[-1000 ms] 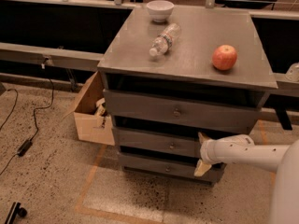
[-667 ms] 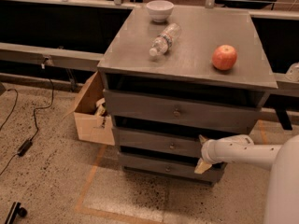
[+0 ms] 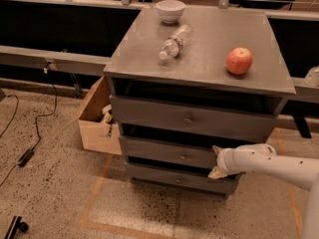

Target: Open middle drawer

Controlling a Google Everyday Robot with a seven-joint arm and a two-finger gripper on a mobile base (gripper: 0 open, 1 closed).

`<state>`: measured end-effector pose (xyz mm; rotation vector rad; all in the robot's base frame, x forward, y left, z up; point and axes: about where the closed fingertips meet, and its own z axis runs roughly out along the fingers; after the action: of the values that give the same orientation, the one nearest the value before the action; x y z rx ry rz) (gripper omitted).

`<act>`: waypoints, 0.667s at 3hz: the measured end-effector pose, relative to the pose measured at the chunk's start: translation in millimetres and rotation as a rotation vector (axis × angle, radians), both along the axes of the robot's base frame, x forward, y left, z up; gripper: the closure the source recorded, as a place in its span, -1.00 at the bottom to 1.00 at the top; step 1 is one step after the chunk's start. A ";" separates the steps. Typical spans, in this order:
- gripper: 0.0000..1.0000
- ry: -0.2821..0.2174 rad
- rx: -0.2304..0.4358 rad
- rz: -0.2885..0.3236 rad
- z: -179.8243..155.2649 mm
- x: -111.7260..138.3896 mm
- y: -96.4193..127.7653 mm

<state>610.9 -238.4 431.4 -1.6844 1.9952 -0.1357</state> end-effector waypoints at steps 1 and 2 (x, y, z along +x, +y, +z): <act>0.05 0.036 0.048 0.095 36.8 -46.8 19.9; 0.53 0.138 0.087 0.154 70.3 -105.0 35.5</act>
Offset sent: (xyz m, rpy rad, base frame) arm -0.1832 0.0502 0.1207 0.1301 0.2803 0.2162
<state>505.9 -202.9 501.7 -1.8261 1.9288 0.1228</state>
